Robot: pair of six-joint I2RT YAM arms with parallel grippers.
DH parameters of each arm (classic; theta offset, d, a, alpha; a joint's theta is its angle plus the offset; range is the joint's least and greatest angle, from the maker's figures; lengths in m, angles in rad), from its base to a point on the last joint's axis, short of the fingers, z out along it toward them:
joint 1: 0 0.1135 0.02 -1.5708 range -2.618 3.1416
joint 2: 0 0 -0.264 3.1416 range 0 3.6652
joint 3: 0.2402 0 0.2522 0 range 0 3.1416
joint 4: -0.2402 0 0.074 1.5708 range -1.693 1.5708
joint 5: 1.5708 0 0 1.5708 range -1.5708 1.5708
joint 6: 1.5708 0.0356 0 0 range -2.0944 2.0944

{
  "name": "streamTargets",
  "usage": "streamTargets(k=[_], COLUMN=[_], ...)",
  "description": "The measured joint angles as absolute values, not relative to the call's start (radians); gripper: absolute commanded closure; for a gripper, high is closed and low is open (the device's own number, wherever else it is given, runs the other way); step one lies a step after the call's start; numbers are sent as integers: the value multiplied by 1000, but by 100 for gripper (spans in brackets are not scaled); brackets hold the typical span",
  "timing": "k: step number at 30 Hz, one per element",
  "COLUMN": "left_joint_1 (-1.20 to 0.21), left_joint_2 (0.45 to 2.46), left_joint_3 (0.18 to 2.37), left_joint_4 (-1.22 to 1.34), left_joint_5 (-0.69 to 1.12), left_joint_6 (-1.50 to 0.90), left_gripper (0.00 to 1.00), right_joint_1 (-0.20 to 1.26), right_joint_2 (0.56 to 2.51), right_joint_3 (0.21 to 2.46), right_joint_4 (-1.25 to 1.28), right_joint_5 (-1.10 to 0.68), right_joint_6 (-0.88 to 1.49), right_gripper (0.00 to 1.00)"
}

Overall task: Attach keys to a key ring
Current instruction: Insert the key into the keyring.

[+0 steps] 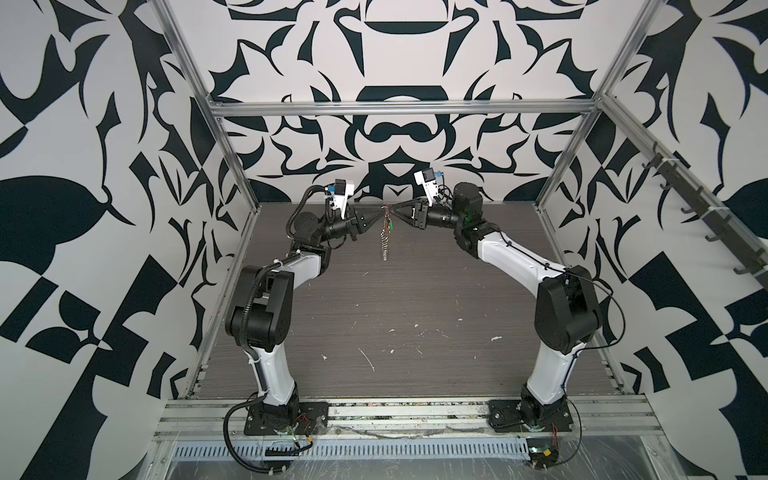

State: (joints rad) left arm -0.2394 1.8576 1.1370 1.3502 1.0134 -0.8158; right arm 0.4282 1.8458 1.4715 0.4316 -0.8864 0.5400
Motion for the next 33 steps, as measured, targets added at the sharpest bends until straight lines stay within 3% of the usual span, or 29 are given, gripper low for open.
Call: streamTargets(k=[6,11,18,28,32,33], left_joint_1=[-241,-241,-241,-241,-241,-241], left_joint_2=[1860,1868,1871,1872,1872,1872], left_joint_3=[1137,1137,1139,1142,1143,1143], left_joint_4=[1350,1350,1350,1364,1370,1370], left_joint_5=[1012,1011,1011,1016,1017,1018], left_joint_6=[-817,-824,-839,-857,-866,-867], left_gripper=[100,100,100,100,100,100], right_joint_1=[430,442,448,445,446,446], right_joint_2=[1833,1833,1833,1834,1835,1836], right_joint_3=[1473,1473,1478,1486,1490,1490], right_joint_4=[419,417,420,437,439,439], right_joint_5=[-892,-904,-913,-915,-916,-916], right_joint_6=[531,531,538,558,559,559], right_gripper=[57,57,81,100,100,94])
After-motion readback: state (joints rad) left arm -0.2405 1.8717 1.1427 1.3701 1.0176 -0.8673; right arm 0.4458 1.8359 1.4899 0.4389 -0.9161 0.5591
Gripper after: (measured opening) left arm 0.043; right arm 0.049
